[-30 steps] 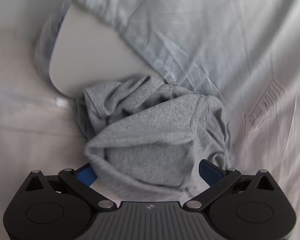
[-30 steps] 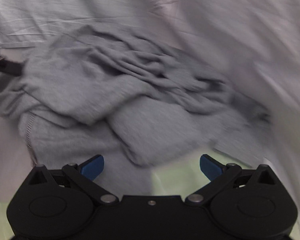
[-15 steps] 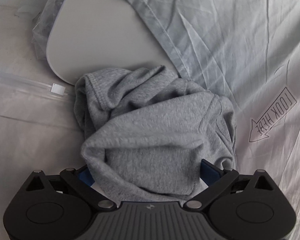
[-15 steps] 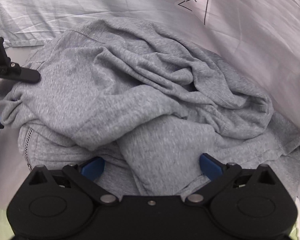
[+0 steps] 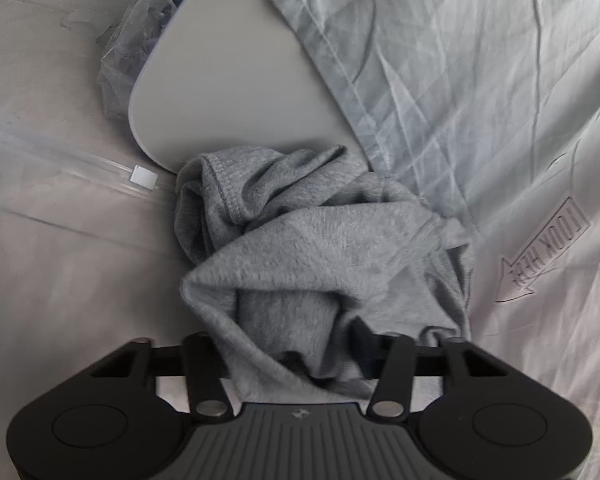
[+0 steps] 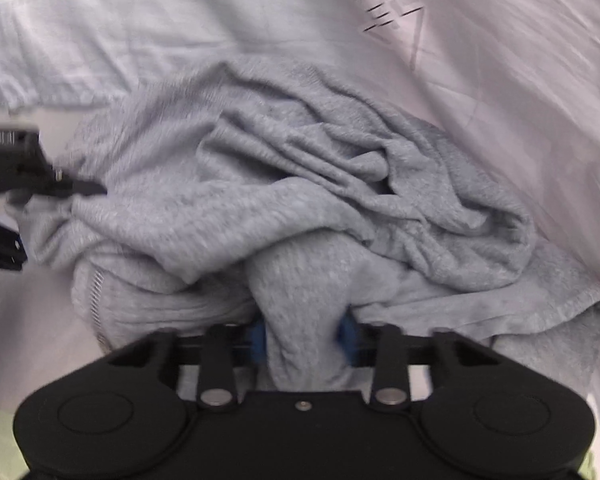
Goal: Fold clothes
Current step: 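Lift the hoodie with both grippers and pull it onto the open mat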
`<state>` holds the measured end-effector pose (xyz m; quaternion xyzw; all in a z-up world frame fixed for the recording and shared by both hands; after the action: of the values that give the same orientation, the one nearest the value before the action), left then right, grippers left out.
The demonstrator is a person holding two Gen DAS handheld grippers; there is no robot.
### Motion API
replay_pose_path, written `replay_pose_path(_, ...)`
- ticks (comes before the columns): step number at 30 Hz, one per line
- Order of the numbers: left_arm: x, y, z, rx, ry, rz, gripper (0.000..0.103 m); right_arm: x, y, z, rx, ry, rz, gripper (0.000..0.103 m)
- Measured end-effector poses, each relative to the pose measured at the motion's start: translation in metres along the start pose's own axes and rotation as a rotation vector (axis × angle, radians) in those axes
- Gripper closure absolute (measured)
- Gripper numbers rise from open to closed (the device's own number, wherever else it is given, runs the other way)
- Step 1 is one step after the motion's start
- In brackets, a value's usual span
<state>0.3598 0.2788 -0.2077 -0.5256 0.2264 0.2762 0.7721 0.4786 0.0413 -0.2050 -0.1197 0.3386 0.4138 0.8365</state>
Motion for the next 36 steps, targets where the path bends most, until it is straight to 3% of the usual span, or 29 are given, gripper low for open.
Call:
replay_pose_path(2, -0.007, -0.006, 0.003, 0.003, 0.0, -0.032, 0.076, -0.011, 0.001, -0.003, 0.039, -0.021, -0.016, 0.083)
replay_pose_path(3, -0.011, -0.01, 0.004, 0.01, -0.002, -0.051, 0.077, -0.011, -0.002, 0.002, 0.04, -0.03, -0.028, 0.085)
replay_pose_path(11, -0.055, -0.034, -0.006, 0.082, 0.02, -0.144, 0.079, -0.09, 0.015, 0.0, 0.022, -0.15, -0.153, 0.086)
replay_pose_path(16, -0.083, -0.049, -0.036, 0.145, 0.097, -0.194, 0.079, -0.162, 0.005, -0.027, 0.083, -0.193, -0.232, 0.086)
replay_pose_path(19, -0.121, -0.044, -0.064, 0.189, 0.171, -0.24, 0.079, -0.195, 0.02, -0.053, 0.121, -0.208, -0.296, 0.086)
replay_pose_path(25, -0.175, -0.054, -0.15, 0.298, 0.365, -0.337, 0.079, -0.324, 0.038, -0.14, 0.215, -0.219, -0.488, 0.086)
replay_pose_path(32, -0.239, -0.057, -0.3, 0.485, 0.651, -0.44, 0.079, -0.473, 0.066, -0.269, 0.398, -0.162, -0.78, 0.086)
replay_pose_path(36, -0.271, -0.05, -0.379, 0.604, 0.782, -0.469, 0.076, -0.539, 0.091, -0.351, 0.607, -0.115, -0.9, 0.085)
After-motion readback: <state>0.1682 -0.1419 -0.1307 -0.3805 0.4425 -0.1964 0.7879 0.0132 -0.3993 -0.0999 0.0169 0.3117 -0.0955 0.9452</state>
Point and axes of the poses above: each gripper's, at about its wrist camera, not at the fingertips, and x roughly the way its jaws point, y to its left, z to its top, the point moved 6 cm from there along x, roughly the way its jaws point, and after that the axes turned 10 degrees about -y, right-handed, at the moved point
